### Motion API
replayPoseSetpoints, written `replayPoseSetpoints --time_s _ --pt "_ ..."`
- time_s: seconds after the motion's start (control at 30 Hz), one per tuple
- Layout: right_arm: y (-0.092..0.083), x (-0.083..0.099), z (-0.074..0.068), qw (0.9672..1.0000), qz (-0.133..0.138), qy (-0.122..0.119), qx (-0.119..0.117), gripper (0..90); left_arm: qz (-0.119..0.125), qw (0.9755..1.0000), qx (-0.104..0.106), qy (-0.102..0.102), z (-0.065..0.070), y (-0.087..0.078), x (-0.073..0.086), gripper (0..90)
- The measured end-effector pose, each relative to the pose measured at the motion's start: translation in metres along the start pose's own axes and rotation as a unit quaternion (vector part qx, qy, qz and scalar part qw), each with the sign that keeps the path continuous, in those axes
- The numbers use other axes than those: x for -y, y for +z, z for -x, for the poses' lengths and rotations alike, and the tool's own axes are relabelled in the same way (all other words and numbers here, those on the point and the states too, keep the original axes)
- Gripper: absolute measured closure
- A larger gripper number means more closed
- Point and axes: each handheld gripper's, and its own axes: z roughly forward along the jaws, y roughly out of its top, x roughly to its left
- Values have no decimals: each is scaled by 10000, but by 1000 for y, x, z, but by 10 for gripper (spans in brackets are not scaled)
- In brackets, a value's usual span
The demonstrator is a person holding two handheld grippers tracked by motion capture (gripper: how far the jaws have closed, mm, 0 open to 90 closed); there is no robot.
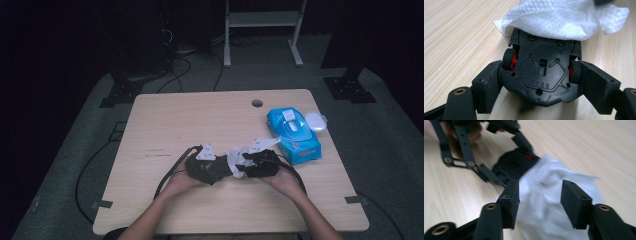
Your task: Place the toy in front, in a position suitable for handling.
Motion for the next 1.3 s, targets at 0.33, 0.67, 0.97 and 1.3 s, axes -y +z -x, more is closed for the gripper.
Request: replayPoseSetpoints --time_s 0.33,0.67,0.97,1.3 --pt "24 -2 10 9995 199 186 -177 426 41 10000 10 69 2 1 -1 236" --pt "26 9 10 9993 208 215 234 747 24 9999 102 -23 -2 0 2 236" --pt "43 -3 -18 9975 327 275 -564 798 -62 9999 -31 118 5 4 -2 241" --pt "39 -1 -17 9981 325 292 -434 807 -28 10000 -46 13 6 5 -5 242"
